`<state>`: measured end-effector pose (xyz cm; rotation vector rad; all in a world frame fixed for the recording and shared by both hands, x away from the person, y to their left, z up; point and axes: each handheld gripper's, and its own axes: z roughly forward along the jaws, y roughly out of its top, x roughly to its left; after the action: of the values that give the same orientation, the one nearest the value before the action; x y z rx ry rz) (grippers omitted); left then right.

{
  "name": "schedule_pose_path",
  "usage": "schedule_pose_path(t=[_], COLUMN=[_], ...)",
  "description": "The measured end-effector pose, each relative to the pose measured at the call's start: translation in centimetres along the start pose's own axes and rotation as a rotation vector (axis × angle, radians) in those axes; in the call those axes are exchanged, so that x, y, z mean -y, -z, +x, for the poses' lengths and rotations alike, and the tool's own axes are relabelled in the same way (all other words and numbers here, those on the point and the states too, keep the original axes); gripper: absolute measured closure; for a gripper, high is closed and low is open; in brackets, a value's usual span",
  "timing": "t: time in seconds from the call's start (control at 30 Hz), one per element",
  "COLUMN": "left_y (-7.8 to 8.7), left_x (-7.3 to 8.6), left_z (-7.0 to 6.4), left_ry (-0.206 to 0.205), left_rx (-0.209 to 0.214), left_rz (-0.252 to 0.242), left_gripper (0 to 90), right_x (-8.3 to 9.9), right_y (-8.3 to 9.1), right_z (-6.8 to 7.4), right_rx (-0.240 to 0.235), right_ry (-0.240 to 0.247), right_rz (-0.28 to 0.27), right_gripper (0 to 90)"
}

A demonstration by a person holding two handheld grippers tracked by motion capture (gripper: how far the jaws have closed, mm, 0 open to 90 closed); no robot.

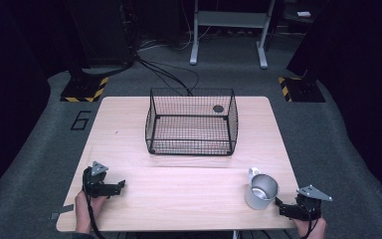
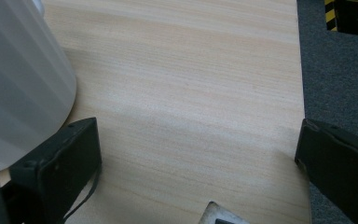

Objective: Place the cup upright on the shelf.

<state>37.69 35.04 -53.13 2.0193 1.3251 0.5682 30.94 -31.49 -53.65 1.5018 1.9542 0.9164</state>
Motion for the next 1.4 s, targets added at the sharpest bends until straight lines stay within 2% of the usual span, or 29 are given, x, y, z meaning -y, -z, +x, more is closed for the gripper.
schedule_pose_path(t=[0.4,0.53,0.73,0.77,0.97,1.4], left_y=[0.0,0.0,0.0,0.0,0.0,0.0], left_x=[0.0,0.0,0.0,0.0,0.0,0.0], left_z=[0.0,0.0,0.0,0.0,0.0,0.0], left_ry=[0.0,0.0,0.001,0.002,0.002,0.001], left_rx=[0.001,0.001,-0.001,-0.001,-0.001,0.001], left_rz=[0.0,0.0,-0.001,-0.001,-0.002,0.0], left_gripper=[0.2,0.2,0.3,0.3,0.3,0.3], right_x=[-0.1,-0.1,-0.5,-1.0,-2.1,-4.9], right_y=[0.1,0.2,0.9,1.3,2.3,5.1], right_z=[0.0,-0.3,-0.4,-0.2,0.2,-0.1], right_rx=[0.007,-0.014,-0.041,-0.055,-0.061,-0.036], right_ry=[-0.013,-0.048,-0.064,-0.064,-0.052,-0.041], right_rz=[0.012,0.0,-0.037,-0.051,-0.076,-0.149], right_gripper=[0.0,0.0,0.0,0.0,0.0,0.0])
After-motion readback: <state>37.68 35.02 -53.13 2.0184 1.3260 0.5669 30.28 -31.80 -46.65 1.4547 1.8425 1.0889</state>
